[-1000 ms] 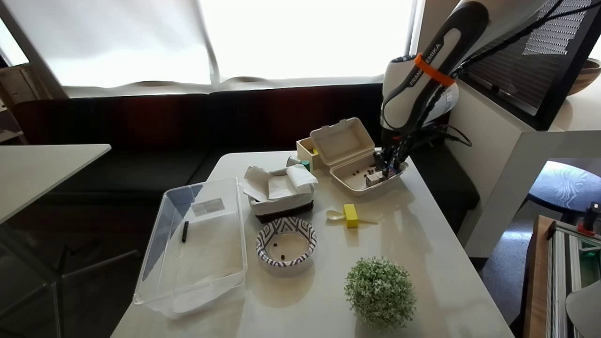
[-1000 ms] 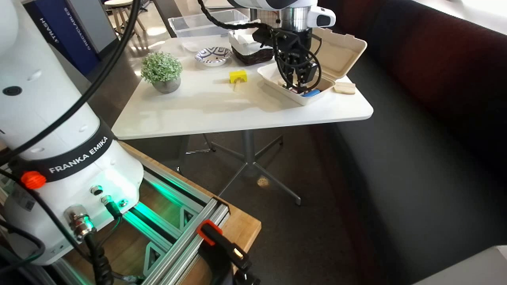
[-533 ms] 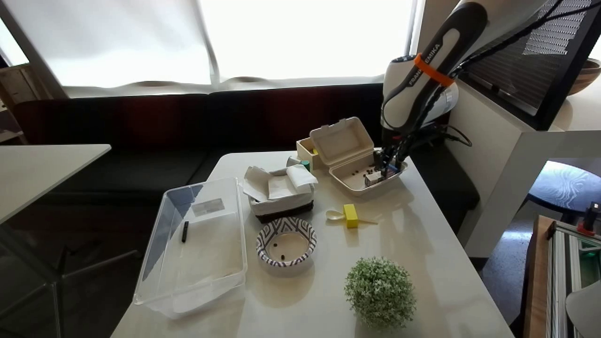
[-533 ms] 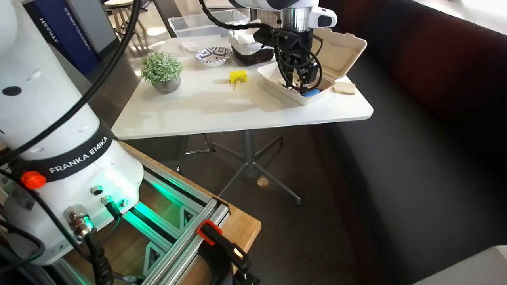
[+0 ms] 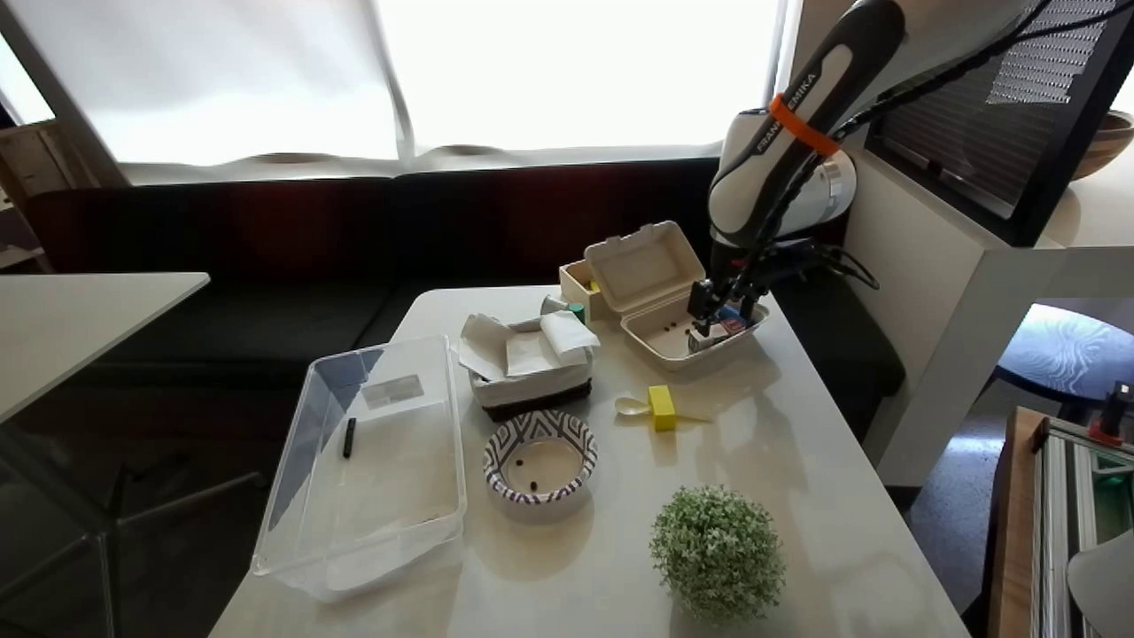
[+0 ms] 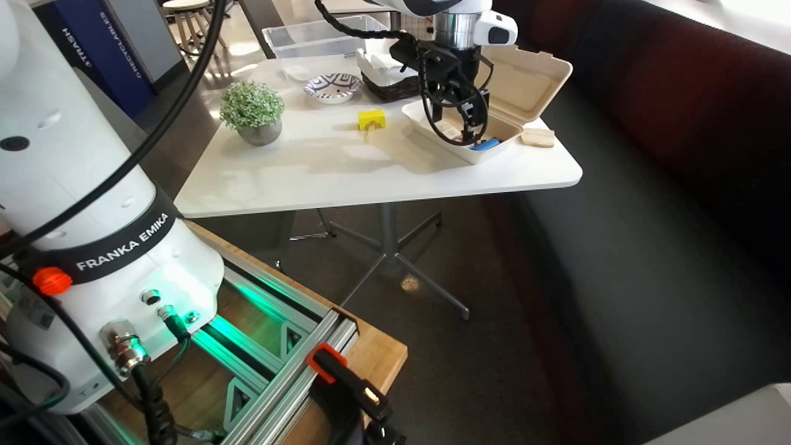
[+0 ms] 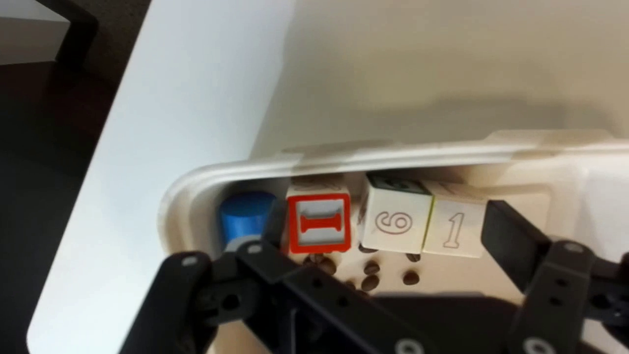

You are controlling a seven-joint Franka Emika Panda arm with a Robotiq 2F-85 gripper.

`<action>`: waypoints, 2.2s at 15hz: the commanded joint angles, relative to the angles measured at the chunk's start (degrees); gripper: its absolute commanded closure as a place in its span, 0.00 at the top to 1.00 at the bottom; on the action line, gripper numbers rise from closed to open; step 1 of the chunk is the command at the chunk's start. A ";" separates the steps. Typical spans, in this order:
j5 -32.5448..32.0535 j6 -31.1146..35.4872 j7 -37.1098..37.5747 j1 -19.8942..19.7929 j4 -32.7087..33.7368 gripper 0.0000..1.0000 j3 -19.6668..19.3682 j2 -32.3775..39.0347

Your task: Remove two blocks from the food pack and put them on the table.

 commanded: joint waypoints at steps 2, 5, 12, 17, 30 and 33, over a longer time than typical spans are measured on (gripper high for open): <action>2.41 2.06 -0.57 -0.24 0.70 1.00 0.68 1.20; 2.89 1.95 -0.61 -0.33 0.97 1.00 0.87 1.45; 5.02 2.27 -1.90 -0.46 1.00 1.00 2.95 2.13; 4.75 4.19 -1.50 -0.23 1.15 0.86 3.31 2.69; 3.60 4.94 -1.04 0.06 1.55 0.61 2.61 3.72; 3.60 4.98 -1.14 0.03 1.59 0.68 2.61 3.89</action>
